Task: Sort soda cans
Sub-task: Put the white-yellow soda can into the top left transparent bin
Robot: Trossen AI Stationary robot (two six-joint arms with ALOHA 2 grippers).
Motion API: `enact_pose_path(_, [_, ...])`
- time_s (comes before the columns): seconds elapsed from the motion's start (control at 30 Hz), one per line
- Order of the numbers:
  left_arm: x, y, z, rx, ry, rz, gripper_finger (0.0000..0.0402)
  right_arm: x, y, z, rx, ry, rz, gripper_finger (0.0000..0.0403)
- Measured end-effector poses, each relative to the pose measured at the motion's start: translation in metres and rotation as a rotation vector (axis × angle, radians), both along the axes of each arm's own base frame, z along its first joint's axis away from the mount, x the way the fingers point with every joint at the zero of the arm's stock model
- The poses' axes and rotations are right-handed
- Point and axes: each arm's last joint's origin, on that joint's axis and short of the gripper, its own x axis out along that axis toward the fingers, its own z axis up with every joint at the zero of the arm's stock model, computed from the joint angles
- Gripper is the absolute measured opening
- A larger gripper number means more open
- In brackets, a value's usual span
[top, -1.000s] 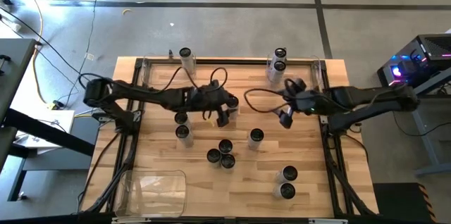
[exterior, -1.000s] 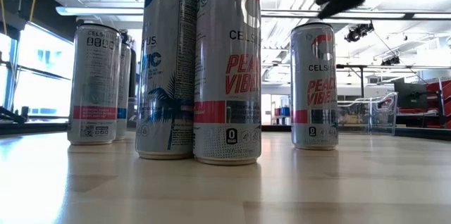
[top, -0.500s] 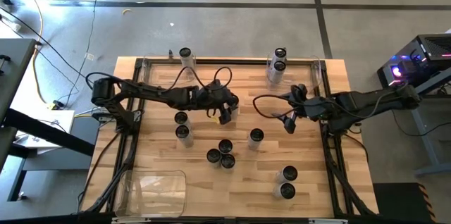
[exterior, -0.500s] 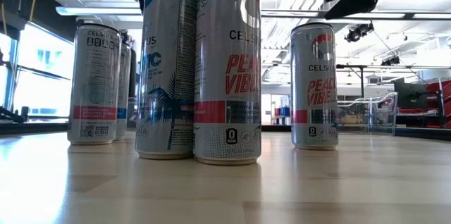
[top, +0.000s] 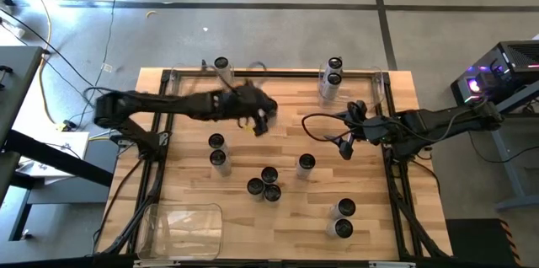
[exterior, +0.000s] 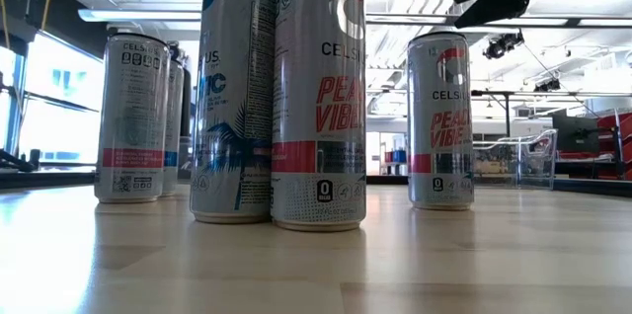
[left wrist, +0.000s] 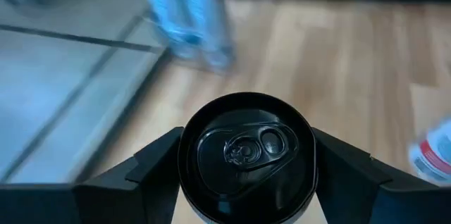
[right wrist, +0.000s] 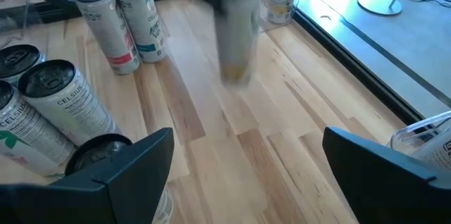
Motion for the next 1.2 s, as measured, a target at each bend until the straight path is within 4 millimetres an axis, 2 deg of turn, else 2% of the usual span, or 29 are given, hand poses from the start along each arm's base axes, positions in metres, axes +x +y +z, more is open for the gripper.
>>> enact_pose_path(0.13, [-0.040, 0.005, 0.037, 0.078, 0.011, 0.111, 0.0247, 0.000, 0.000, 0.000, 0.000, 0.000, 0.000, 0.0359])
enact_pose_path(0.27, [-0.092, 0.010, 0.076, 0.158, -0.041, 0.282, 0.0247, 0.000, 0.000, 0.000, 0.000, 0.001, -0.001, 0.0359])
enact_pose_path(0.37, [-0.126, 0.018, 0.086, 0.186, -0.039, 0.404, 0.0247, 0.000, 0.000, 0.000, -0.008, 0.001, -0.002, 0.0359])
enact_pose_path(0.47, [-0.147, 0.028, 0.086, 0.157, -0.084, 0.449, 0.0247, 0.000, -0.001, 0.000, -0.021, -0.002, -0.018, 0.0359])
enact_pose_path(0.53, [-0.157, 0.036, 0.077, 0.122, -0.093, 0.473, 0.0247, 0.000, -0.001, 0.000, -0.028, -0.004, -0.030, 0.0359])
enact_pose_path(0.6, [-0.162, 0.045, 0.058, 0.103, -0.059, 0.502, 0.0247, 0.000, -0.001, 0.000, -0.029, -0.003, -0.031, 0.0359])
enact_pose_path(0.67, [-0.163, 0.054, 0.036, 0.083, -0.043, 0.524, 0.0247, 0.000, -0.001, 0.000, -0.030, -0.003, -0.030, 0.0359])
enact_pose_path(0.8, [-0.163, 0.069, 0.008, 0.060, -0.132, 0.535, 0.0247, 0.000, -0.001, 0.000, -0.029, -0.004, -0.030, 0.0359])
enact_pose_path(0.9, [-0.164, 0.078, -0.017, 0.030, -0.134, 0.544, 0.0247, 0.000, -0.001, 0.000, -0.029, -0.004, -0.031, 0.0359])
enact_pose_path(1.03, [-0.161, 0.089, -0.031, -0.008, -0.186, 0.529, 0.0247, 0.000, -0.001, 0.001, -0.026, -0.006, -0.034, 0.0359])
enact_pose_path(1.2, [-0.153, 0.098, -0.061, -0.086, -0.139, 0.516, 0.0247, 0.000, -0.001, 0.001, -0.024, -0.008, -0.035, 0.0359])
